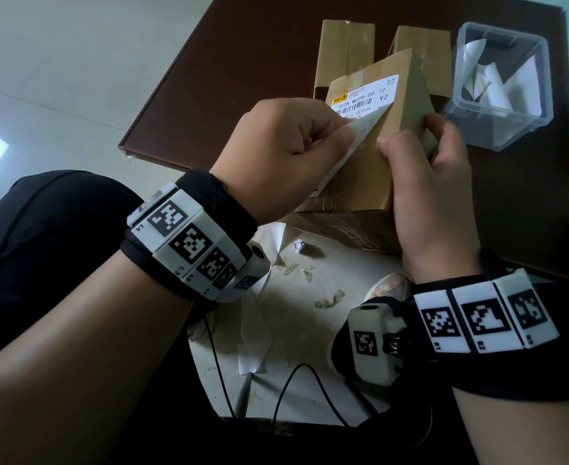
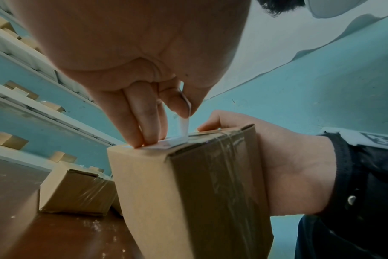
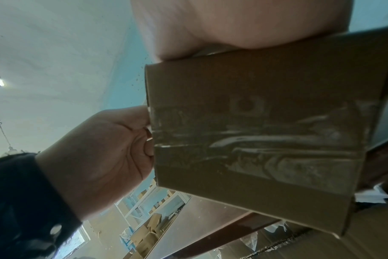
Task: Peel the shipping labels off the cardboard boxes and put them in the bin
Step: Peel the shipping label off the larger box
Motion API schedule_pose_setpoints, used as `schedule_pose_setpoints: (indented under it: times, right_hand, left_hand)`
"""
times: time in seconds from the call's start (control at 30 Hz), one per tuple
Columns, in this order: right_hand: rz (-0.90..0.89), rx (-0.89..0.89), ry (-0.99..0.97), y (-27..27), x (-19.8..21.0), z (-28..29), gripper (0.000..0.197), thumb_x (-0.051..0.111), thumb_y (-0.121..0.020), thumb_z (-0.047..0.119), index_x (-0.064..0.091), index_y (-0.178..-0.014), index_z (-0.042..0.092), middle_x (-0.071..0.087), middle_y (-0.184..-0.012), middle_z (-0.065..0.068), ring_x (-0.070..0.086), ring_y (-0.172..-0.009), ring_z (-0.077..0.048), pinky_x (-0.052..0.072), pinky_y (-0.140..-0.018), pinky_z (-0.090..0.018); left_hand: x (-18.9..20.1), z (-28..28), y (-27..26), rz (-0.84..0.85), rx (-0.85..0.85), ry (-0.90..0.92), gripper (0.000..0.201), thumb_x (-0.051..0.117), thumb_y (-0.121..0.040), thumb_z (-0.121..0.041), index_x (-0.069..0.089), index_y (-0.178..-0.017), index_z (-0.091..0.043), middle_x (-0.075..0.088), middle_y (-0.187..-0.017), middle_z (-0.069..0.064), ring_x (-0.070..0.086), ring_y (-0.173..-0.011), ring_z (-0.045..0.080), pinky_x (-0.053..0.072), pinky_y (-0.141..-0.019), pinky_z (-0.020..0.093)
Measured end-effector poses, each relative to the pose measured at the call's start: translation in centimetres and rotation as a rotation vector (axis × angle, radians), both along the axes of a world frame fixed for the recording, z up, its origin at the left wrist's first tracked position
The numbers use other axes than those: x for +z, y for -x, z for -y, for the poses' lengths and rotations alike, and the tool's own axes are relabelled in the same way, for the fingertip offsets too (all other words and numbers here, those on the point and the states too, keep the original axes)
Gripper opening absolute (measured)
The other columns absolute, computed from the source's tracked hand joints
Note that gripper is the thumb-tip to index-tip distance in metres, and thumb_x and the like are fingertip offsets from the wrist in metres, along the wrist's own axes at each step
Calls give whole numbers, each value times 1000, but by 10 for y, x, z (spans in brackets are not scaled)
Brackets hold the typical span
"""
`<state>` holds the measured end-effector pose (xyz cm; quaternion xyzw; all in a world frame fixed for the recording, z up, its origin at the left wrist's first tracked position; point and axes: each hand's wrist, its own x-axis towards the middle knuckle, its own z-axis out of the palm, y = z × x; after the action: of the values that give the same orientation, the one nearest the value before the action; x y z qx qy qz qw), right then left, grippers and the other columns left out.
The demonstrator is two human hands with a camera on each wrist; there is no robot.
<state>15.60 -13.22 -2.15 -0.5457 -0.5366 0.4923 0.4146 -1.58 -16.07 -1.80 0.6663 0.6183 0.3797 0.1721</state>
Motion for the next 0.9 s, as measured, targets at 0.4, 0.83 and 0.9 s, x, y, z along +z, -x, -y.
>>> schedule_pose_setpoints:
  times: [0.4, 0.83, 0.9]
  right_hand:
    - [-5, -2, -6, 0, 0, -1, 74, 63, -86, 45, 42, -154, 27, 63, -134, 8, 66, -115, -6, 58, -79, -18]
    - [4, -8, -1, 0, -1, -1, 75, 63, -85, 45, 42, -155, 27, 63, -134, 8, 67, -113, -6, 57, -79, -20]
    - [-3, -6, -1, 0, -1, -1, 75, 63, -85, 45, 42, -155, 27, 63, -134, 8, 67, -112, -6, 57, -77, -18]
  left_hand:
    - [2, 0, 0, -5, -10, 8, 26, 54, -101, -33, 67, -83, -20, 72, -88, 2, 62, -73, 17, 50, -64, 42]
    - [1, 0, 1, 4, -4, 11, 29, 55, -100, -32, 72, -87, -14, 70, -83, 3, 58, -69, 17, 48, -62, 40]
    - [1, -1, 1, -2, -1, 17, 28, 54, -100, -33, 71, -86, -15, 70, -82, 2, 58, -69, 16, 48, -62, 39]
